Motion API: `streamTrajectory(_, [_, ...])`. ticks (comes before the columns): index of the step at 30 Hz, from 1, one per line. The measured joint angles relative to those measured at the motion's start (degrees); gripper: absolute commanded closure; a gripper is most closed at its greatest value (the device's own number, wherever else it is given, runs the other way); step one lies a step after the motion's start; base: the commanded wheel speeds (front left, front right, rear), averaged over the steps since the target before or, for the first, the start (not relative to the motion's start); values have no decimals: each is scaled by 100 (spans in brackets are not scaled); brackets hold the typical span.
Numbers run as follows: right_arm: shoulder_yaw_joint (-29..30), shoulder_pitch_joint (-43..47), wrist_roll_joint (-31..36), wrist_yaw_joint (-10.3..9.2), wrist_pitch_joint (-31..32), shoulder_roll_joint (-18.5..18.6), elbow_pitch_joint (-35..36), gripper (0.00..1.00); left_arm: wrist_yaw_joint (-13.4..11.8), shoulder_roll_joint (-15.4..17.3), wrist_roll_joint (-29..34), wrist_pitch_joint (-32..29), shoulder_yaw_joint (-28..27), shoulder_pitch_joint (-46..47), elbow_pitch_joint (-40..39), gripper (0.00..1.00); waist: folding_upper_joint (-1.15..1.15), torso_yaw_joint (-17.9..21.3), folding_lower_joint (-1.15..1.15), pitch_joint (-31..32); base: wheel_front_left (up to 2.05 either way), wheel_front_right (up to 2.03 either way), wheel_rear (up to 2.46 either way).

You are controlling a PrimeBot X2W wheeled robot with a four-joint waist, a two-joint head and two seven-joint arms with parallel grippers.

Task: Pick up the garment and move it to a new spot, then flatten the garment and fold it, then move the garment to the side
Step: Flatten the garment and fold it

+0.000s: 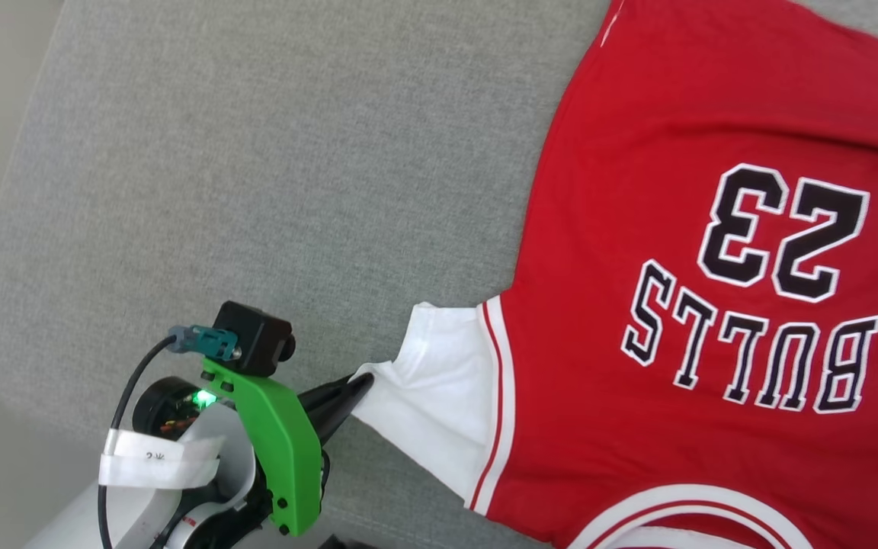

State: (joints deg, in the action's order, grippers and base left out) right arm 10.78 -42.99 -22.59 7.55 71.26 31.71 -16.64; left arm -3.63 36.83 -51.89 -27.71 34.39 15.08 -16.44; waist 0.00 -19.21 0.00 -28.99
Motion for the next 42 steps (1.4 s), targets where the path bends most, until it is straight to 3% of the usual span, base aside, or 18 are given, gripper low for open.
streamTrajectory(8, [48,1501,-454,0,-485,-196,343,100,-230,55,-151,79,-130,-439,82,100,0,421,0,757,0,0,0])
streamTrajectory(12, [52,2489,-721,0,-827,-450,582,100,-465,-15,-341,332,-278,-737,130,100,0,720,0,1255,0,0,0])
streamTrajectory(25, [797,4129,-1151,0,-1001,-914,1225,100,-569,-226,-415,613,-311,-975,215,100,0,1223,0,2006,0,0,0])
streamTrajectory(32, [806,4521,-1105,0,-1009,-1080,1324,100,-559,-368,-509,699,-288,-1032,255,100,0,1270,0,2095,0,0,0])
streamTrajectory(34, [767,4525,-1085,0,-972,-1101,1330,0,-532,-383,-509,698,-264,-1031,264,100,0,1248,0,2100,0,0,0])
streamTrajectory(42, [649,4389,-1179,-1,-606,-933,1905,0,-511,-391,-499,697,-224,-1026,249,100,0,1106,0,2063,0,0,0])
